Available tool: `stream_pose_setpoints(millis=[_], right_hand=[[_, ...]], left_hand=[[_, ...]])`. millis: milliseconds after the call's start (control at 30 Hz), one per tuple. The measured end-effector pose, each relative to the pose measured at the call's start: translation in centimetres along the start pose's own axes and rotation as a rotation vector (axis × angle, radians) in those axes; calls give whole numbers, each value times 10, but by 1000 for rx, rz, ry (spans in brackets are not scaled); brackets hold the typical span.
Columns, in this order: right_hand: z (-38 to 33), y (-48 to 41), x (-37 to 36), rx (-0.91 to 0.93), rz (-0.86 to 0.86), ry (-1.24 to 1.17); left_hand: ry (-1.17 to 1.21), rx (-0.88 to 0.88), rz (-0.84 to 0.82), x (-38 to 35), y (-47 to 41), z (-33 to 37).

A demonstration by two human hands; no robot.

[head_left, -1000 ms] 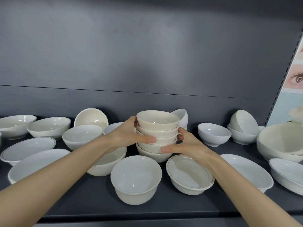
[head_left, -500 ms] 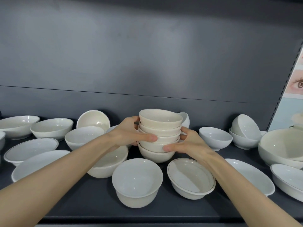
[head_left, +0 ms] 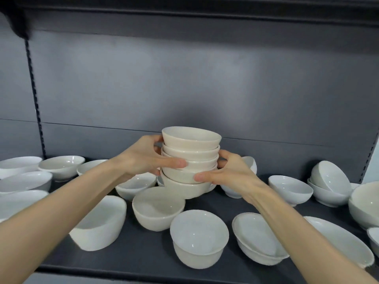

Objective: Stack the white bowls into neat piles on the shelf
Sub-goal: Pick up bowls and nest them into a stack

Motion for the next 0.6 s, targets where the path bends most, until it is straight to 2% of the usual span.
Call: stream_pose_setpoints(millis=[300, 600], right_hand=[[2, 5, -71, -77, 11, -3], [14, 11, -83, -168, 62, 56]], left_hand=[[10, 44, -66, 45, 29, -41], [18, 50, -116, 44, 28, -57]])
Point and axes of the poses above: each hand's wrist, its own y-axis away from the middle knuckle, its own x-axis out of the back of the hand, z = x × y, the point moved 5 cm from there along -y, towards the middle knuckle, and after that the axes turned 1 degree about -z, right-handed, at the moved point
